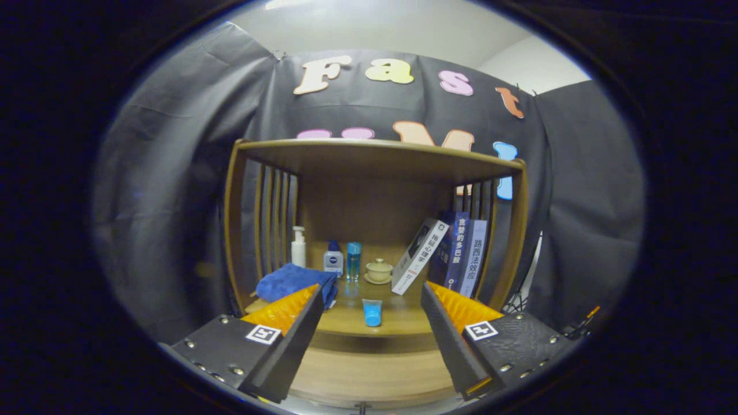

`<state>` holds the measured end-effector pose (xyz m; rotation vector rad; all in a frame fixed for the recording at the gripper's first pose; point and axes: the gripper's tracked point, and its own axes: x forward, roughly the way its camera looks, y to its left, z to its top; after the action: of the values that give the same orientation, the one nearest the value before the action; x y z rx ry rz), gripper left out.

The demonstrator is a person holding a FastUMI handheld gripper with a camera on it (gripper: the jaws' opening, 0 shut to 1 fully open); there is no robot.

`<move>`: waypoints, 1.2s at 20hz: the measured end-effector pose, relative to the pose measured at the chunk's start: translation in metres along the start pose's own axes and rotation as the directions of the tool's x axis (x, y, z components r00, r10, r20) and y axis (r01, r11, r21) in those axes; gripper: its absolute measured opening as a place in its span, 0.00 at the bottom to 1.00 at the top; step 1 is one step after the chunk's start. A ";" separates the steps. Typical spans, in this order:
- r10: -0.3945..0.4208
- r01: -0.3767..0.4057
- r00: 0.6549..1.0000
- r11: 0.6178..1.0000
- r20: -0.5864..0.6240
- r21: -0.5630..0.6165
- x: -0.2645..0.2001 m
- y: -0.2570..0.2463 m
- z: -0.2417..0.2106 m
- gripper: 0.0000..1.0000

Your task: Pull open the drawer, take out the items inside it, and place them on the countertop above the cabinet.

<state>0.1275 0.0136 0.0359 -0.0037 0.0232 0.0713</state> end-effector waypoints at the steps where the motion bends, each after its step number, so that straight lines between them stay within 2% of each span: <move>1: 0.016 -0.017 1.000 1.000 0.009 0.005 -0.012 0.004 0.002 1.00; 4: 0.039 -0.039 0.999 0.999 -0.008 0.010 -0.044 0.009 -0.016 1.00; 10: -0.034 0.033 0.998 0.999 -0.049 -0.015 -0.063 -0.008 -0.092 1.00; 13: -0.085 0.083 0.990 0.996 -0.112 -0.025 -0.071 -0.018 -0.143 1.00; 18: -0.107 0.096 0.982 0.992 -0.157 -0.076 -0.072 -0.028 -0.210 1.00; 20: -0.110 0.096 0.983 0.990 -0.146 -0.100 -0.076 -0.029 -0.225 1.00; 24: -0.102 0.094 0.988 0.993 -0.116 -0.076 -0.078 -0.024 -0.243 1.00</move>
<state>0.0454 -0.0170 -0.2055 -0.0794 0.1408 -0.0269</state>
